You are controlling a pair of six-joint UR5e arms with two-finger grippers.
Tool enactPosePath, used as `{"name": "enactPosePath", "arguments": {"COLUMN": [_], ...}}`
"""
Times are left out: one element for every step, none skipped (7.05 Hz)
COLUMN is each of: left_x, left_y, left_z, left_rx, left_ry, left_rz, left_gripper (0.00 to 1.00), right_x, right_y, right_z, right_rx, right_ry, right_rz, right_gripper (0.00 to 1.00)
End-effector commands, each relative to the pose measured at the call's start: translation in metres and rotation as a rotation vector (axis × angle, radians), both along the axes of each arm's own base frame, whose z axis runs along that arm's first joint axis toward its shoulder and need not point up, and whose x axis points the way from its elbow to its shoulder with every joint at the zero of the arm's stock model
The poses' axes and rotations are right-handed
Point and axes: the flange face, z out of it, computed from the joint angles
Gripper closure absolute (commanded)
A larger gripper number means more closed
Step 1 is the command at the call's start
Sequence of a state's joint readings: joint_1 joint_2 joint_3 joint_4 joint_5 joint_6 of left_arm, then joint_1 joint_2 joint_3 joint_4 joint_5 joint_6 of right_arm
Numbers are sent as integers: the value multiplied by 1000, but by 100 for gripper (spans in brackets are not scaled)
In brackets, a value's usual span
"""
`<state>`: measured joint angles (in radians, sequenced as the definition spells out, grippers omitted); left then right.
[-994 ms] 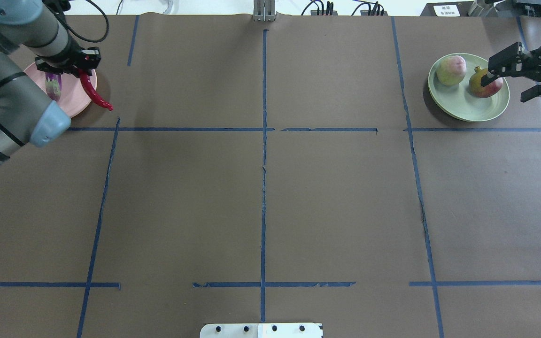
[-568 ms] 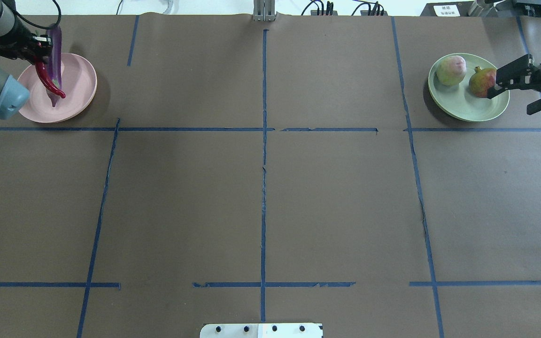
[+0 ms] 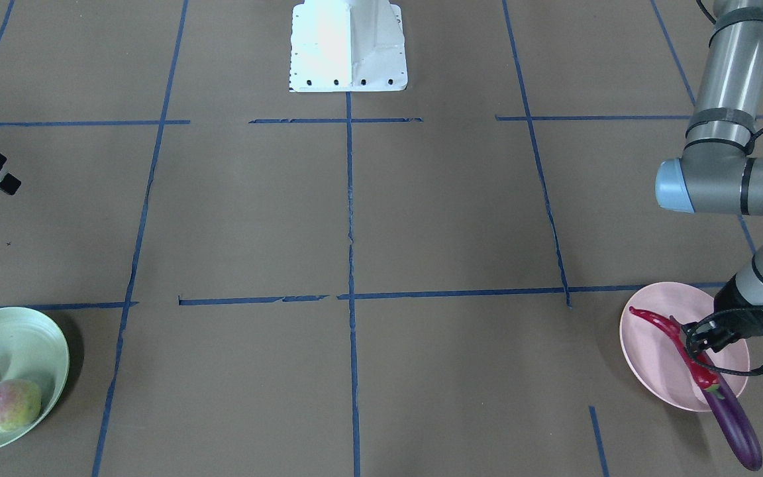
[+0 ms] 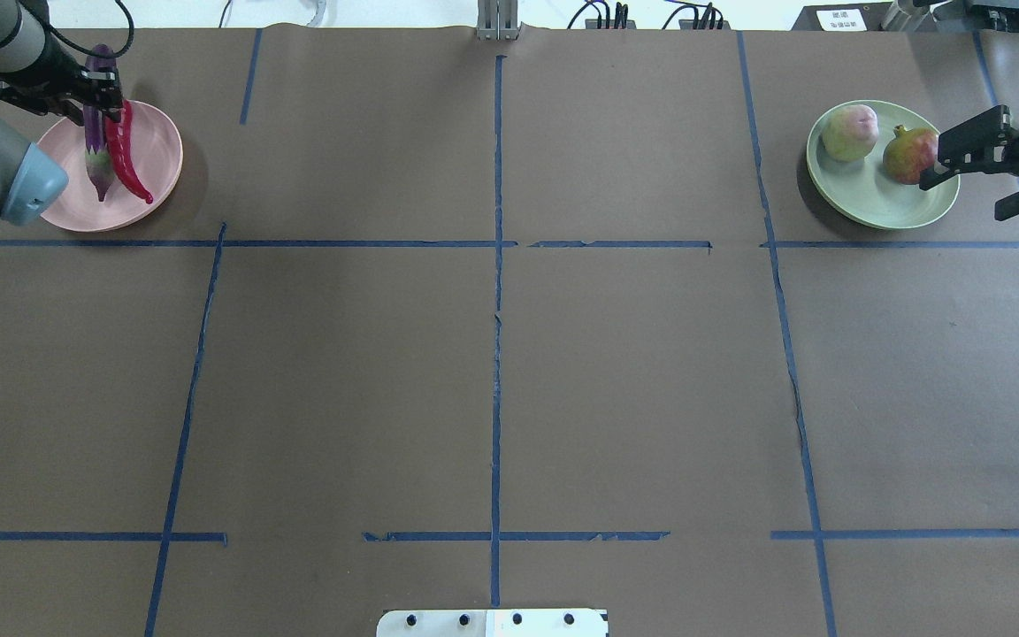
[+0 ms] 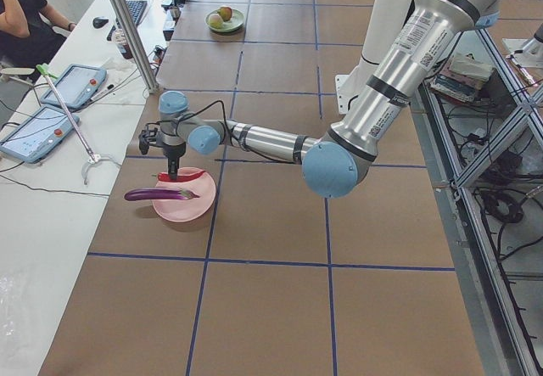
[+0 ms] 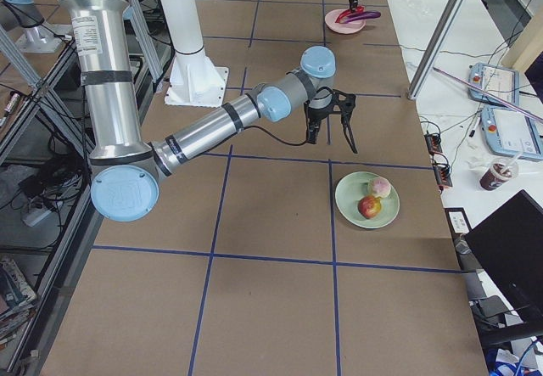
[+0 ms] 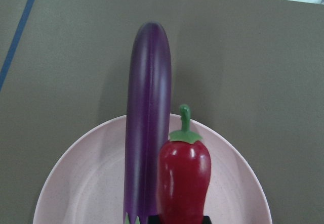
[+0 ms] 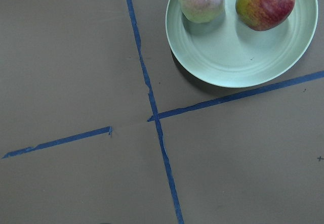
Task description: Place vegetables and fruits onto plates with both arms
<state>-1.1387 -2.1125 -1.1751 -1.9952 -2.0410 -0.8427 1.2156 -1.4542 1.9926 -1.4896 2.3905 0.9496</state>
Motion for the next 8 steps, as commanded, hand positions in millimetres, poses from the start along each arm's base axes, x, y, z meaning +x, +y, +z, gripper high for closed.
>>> {"name": "enactPosePath", "arguments": {"left_x": [1, -11, -41, -64, -90, -105, -131, -151], "left_y": [5, 20, 62, 114, 154, 186, 205, 216], "left_z": [-19, -29, -23, -25, -33, -26, -1, 26], "left_rx": [27, 20, 39, 75, 109, 159, 211, 243], "left_ry": [44, 130, 162, 177, 188, 164, 110, 52], "left_rz": [19, 57, 62, 68, 59, 110, 170, 238], "left_gripper": [0, 0, 0, 0, 0, 0, 0, 0], "right_x": [-18, -17, -7, 4, 16, 44, 78, 105], "right_y": [5, 8, 29, 45, 55, 67, 86, 103], "right_z": [-4, -6, 10, 25, 40, 69, 101, 123], "right_rx": [8, 13, -13, -28, -8, 48, 110, 150], "right_ry": [13, 15, 30, 42, 62, 97, 129, 152], "right_rz": [-14, -12, -11, -11, -33, -76, -124, -149], "right_gripper": [0, 0, 0, 0, 0, 0, 0, 0]}}
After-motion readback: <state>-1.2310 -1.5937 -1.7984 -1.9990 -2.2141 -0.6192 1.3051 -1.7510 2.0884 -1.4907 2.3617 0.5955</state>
